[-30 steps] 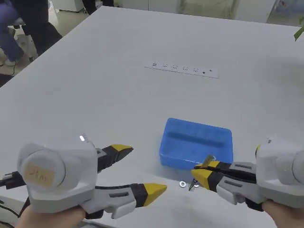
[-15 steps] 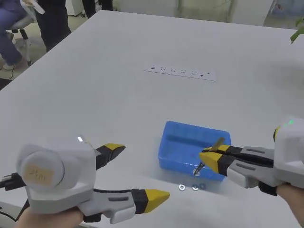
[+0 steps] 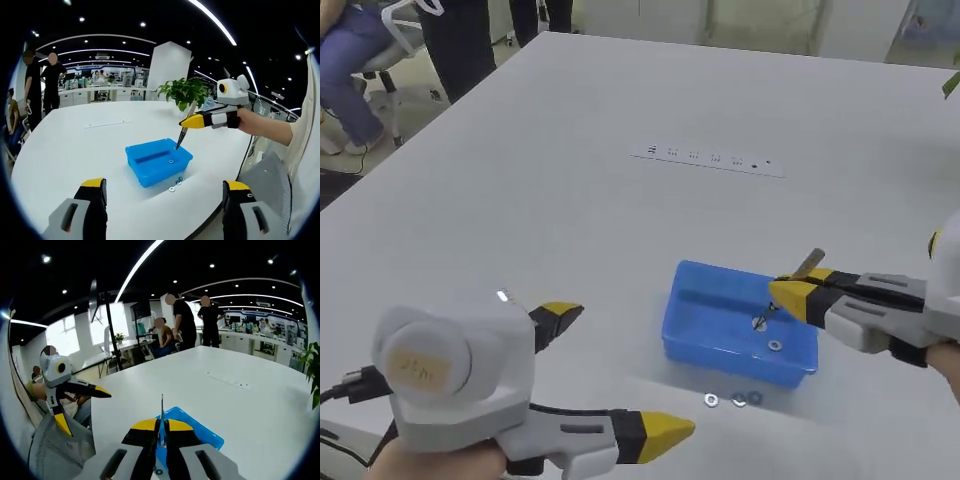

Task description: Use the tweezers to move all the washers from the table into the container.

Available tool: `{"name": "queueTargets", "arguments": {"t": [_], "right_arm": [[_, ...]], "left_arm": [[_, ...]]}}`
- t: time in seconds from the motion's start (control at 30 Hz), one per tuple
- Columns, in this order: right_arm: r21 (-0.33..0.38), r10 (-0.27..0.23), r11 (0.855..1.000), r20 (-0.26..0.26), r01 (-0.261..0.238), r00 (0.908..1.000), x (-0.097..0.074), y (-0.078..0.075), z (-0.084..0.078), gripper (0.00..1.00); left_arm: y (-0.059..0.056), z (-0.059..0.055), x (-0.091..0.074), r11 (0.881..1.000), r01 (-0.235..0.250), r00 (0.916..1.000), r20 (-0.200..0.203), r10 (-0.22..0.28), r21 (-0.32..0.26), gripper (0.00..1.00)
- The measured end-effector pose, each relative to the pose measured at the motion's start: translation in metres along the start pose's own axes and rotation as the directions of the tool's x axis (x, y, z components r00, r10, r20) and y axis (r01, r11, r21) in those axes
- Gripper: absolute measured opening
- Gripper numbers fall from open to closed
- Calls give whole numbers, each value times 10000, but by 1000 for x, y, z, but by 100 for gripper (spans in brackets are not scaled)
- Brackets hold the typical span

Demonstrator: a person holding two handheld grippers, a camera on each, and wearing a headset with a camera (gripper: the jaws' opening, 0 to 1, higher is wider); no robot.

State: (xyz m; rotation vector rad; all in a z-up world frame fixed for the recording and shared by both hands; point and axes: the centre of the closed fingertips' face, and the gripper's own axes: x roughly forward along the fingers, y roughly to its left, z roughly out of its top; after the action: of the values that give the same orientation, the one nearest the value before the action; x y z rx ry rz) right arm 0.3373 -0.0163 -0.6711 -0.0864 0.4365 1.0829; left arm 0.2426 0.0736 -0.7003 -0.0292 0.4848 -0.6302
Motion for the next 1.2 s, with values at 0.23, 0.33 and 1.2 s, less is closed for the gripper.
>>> {"name": "queueTargets", "arguments": {"t": [0.23, 0.33, 1.2], "right_arm": [[5, 7, 10000, -68, -7, 10000, 15, -15, 2, 1], [-247, -39, 9997, -358, 30, 9994, 22, -21, -3, 1], [-669, -105, 9978, -1639, -5, 9864, 56, -35, -69, 2]], "left_arm": [[1, 1, -1, 10000, -53, 10000, 39, 53, 3, 99], [1, 2, -1, 10000, -71, 10000, 52, 71, 30, 99], [5, -2, -1, 9999, -136, 9998, -141, 136, 34, 99]]}}
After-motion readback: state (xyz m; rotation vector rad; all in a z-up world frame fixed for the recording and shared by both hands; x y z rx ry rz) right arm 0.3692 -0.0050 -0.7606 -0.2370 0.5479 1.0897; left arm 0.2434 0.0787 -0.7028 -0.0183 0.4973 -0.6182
